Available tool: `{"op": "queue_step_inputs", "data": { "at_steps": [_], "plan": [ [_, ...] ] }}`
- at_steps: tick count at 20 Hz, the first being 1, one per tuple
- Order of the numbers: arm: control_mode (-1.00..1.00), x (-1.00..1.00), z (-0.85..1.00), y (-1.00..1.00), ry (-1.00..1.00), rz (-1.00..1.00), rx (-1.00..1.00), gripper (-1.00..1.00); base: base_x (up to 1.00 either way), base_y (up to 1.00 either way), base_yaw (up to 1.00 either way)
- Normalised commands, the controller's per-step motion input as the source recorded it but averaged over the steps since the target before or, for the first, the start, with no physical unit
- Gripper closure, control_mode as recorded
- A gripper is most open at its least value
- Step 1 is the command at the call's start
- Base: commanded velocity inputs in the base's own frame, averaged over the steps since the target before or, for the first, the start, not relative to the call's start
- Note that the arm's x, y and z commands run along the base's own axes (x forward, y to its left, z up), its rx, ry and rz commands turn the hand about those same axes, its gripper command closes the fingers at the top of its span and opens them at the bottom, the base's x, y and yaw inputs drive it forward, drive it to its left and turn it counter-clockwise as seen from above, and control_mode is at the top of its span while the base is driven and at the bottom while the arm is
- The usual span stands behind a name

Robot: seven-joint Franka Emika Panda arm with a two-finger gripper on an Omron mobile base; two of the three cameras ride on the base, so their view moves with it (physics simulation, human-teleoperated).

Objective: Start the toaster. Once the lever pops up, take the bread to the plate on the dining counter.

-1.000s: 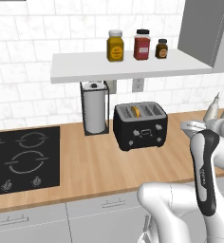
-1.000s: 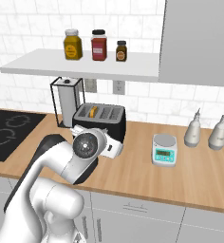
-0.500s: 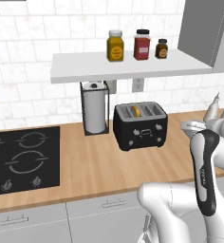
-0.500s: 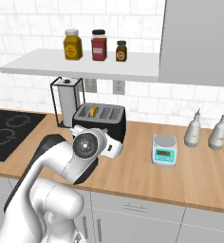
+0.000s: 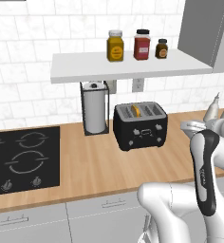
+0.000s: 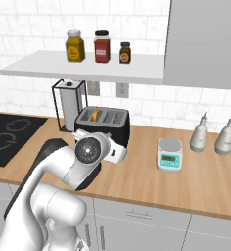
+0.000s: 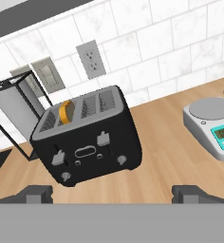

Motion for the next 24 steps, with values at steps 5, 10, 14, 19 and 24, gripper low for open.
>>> {"op": "queue_step_inputs", "data": {
  "at_steps": [5,10,14,19,24],
  "plan": [
    [-1.0,0.0,0.0,0.0,0.0,0.0,0.0,-1.0,0.0,0.0,0.0],
    [-1.0,0.0,0.0,0.0,0.0,0.0,0.0,-1.0,0.0,0.0,0.0],
    [-1.0,0.0,0.0,0.0,0.0,0.0,0.0,-1.0,0.0,0.0,0.0],
    [-1.0,0.0,0.0,0.0,0.0,0.0,0.0,-1.0,0.0,0.0,0.0],
    [-1.0,0.0,0.0,0.0,0.0,0.0,0.0,-1.0,0.0,0.0,0.0]
  ]
}}
